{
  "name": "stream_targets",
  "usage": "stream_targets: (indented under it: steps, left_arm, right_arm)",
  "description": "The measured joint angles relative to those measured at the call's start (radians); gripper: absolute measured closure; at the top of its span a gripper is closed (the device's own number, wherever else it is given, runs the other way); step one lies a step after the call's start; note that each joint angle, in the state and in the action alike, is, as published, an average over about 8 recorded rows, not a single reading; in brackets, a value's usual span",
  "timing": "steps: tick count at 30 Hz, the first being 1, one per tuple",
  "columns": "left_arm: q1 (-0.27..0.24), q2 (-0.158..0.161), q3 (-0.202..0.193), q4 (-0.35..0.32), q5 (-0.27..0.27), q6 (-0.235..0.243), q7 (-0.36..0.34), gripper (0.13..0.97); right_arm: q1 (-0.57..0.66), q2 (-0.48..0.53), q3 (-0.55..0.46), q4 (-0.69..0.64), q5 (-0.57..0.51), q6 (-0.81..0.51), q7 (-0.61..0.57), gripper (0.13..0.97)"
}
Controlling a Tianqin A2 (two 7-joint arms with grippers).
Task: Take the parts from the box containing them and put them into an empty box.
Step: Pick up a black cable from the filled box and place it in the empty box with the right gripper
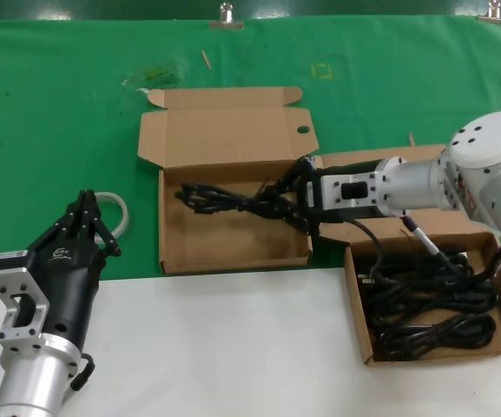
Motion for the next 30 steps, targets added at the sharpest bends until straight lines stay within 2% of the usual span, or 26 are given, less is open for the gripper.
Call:
stream_targets:
  steps: [8, 20, 30]
  left_arm:
    - [0.0, 0.0, 0.0, 0.0, 0.0, 0.0, 0.0, 0.941]
    - [0.0, 0.0, 0.0, 0.0, 0.0, 0.0, 0.0, 0.941]
    - [0.0, 0.0, 0.0, 0.0, 0.0, 0.0, 0.0, 0.941]
  right_arm:
    - [-0.024, -0.002, -0.007, 0.032, -0.014, -0.003, 0.013, 0.921]
    - [-0.018, -0.008, 0.0, -0.014, -0.02, 0.014, -0.031, 0.921]
    - [-0.042, -0.001, -0.004, 0.042, -0.03, 0.02, 0.002, 0.9]
